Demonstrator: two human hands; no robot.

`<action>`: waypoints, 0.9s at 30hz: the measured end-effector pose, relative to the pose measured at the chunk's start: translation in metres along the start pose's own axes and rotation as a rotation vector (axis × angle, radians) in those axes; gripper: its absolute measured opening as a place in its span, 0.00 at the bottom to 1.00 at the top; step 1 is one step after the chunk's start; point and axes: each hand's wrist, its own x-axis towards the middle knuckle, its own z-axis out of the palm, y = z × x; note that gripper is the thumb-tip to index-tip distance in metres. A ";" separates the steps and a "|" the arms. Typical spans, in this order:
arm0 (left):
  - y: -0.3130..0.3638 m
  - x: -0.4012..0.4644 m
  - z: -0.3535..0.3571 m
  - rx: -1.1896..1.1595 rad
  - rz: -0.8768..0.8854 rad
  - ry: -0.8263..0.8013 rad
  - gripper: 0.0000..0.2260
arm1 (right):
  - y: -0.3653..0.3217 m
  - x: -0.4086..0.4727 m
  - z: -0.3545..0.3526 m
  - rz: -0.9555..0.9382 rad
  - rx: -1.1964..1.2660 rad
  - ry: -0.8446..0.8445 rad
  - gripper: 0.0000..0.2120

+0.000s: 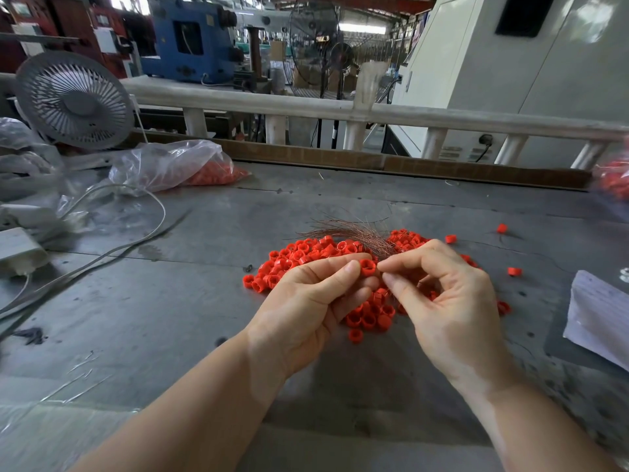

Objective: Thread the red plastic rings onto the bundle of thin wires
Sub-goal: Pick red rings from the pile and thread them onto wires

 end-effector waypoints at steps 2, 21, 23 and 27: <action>0.000 0.000 0.000 -0.006 -0.001 0.003 0.08 | 0.000 0.000 0.001 -0.016 -0.014 0.000 0.08; 0.001 0.001 0.000 -0.089 -0.049 0.031 0.07 | 0.001 -0.002 0.002 -0.105 -0.089 -0.008 0.04; 0.000 0.001 -0.001 -0.073 -0.033 0.027 0.07 | 0.001 -0.002 0.001 -0.076 -0.057 -0.012 0.05; -0.001 0.001 -0.001 0.006 0.018 -0.009 0.07 | 0.000 0.000 0.001 0.033 0.031 -0.006 0.11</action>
